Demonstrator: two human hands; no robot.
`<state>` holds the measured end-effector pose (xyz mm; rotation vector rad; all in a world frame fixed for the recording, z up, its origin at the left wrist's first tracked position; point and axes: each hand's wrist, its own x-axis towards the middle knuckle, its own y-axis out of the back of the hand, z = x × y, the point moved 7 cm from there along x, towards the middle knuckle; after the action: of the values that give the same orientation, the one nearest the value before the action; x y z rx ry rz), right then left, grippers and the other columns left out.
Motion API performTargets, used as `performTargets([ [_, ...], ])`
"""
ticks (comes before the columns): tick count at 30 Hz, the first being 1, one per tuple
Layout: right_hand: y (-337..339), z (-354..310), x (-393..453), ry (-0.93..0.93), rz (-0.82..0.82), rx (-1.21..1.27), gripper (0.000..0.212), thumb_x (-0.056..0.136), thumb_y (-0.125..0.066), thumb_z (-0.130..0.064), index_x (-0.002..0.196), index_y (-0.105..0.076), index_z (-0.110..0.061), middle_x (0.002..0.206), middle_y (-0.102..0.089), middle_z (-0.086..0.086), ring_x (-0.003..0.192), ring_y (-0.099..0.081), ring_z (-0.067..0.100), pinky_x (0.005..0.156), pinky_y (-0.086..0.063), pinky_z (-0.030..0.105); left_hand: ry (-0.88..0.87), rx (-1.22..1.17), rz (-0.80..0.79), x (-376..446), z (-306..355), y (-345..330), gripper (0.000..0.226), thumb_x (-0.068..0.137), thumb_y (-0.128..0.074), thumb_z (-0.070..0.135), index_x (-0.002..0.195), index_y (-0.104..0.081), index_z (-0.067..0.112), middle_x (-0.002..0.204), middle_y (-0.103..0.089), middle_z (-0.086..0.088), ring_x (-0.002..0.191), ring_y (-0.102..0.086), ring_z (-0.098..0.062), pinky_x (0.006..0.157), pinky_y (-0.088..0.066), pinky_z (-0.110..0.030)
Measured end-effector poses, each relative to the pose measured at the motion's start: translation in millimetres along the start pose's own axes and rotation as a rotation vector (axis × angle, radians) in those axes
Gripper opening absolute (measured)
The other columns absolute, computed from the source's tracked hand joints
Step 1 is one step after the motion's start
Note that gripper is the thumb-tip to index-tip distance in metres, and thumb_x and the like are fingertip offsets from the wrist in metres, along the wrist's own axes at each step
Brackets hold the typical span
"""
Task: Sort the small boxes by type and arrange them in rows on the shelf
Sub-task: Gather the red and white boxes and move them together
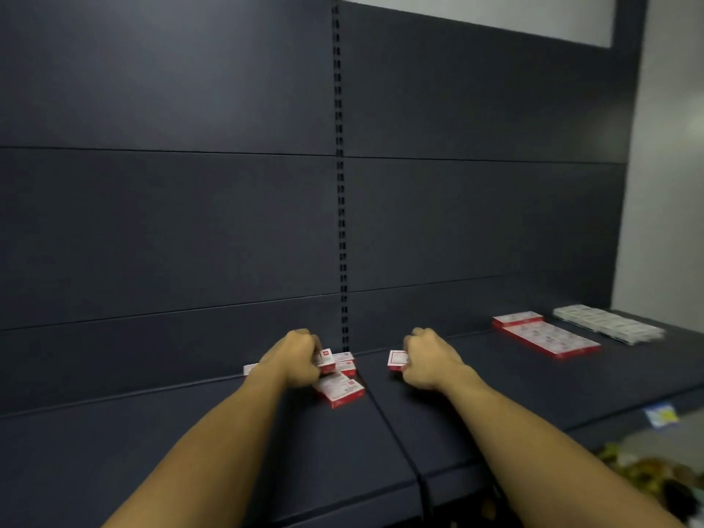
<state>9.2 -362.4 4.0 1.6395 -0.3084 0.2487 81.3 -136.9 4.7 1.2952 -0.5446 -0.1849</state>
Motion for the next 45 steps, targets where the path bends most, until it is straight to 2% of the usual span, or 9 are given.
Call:
performTargets([
  [8,20.0,94.8,-49.8,-0.184,-0.032,-0.083,0.039,0.086,-0.063,-0.030,0.119,-0.060,-0.009,0.122,-0.051,0.006,0.118,-0.051,0.026,0.093,-0.050,0.037,-0.089,0.069,0.018,19.8,103.8,-25.8,0.027,0.082,-0.059,0.020,0.109,-0.063,0.018,0.117,-0.053,0.002,0.108,-0.055,-0.022,0.086,-0.052,-0.038],
  [16,57.3,166.6,-89.4,-0.292,0.028,-0.085,0.035,0.085,-0.063,-0.030,0.113,-0.063,-0.010,0.123,-0.053,0.009,0.114,-0.055,0.030,0.090,-0.047,0.035,-0.187,0.060,0.024,29.3,198.8,-28.1,0.030,0.083,-0.060,0.022,0.112,-0.062,0.017,0.119,-0.052,0.000,0.112,-0.053,-0.022,0.087,-0.051,-0.037],
  [24,92.6,220.2,-124.6,-0.253,0.096,-0.089,0.040,0.085,-0.065,-0.029,0.119,-0.062,-0.009,0.125,-0.053,0.008,0.114,-0.055,0.028,0.089,-0.048,0.034,-0.229,0.074,0.034,25.2,287.7,-39.0,0.032,0.085,-0.061,0.022,0.116,-0.062,0.016,0.119,-0.052,0.000,0.114,-0.053,-0.022,0.088,-0.052,-0.039],
  [33,106.3,288.0,-175.7,-0.255,0.082,-0.123,0.049,0.081,-0.075,-0.034,0.121,-0.062,-0.009,0.120,-0.054,0.008,0.111,-0.054,0.027,0.091,-0.051,0.036,-0.316,0.116,0.032,7.0,387.2,-53.6,0.033,0.087,-0.068,0.024,0.120,-0.062,0.017,0.120,-0.054,0.000,0.110,-0.054,-0.021,0.087,-0.053,-0.038],
  [40,119.6,344.6,-212.0,-0.264,0.083,-0.101,0.038,0.081,-0.072,-0.029,0.113,-0.064,-0.011,0.117,-0.054,0.008,0.112,-0.055,0.028,0.091,-0.051,0.037,-0.353,0.074,0.021,-8.0,447.0,-72.1,0.033,0.083,-0.068,0.024,0.115,-0.064,0.017,0.118,-0.054,0.001,0.109,-0.054,-0.021,0.081,-0.049,-0.034],
  [45,120.6,372.0,-223.3,-0.276,0.080,-0.090,0.040,0.082,-0.072,-0.031,0.116,-0.064,-0.012,0.117,-0.054,0.006,0.111,-0.053,0.025,0.090,-0.050,0.036,-0.352,0.085,0.006,-8.4,471.5,-78.1,0.034,0.081,-0.071,0.027,0.113,-0.064,0.018,0.116,-0.054,0.001,0.107,-0.053,-0.019,0.083,-0.052,-0.035],
])
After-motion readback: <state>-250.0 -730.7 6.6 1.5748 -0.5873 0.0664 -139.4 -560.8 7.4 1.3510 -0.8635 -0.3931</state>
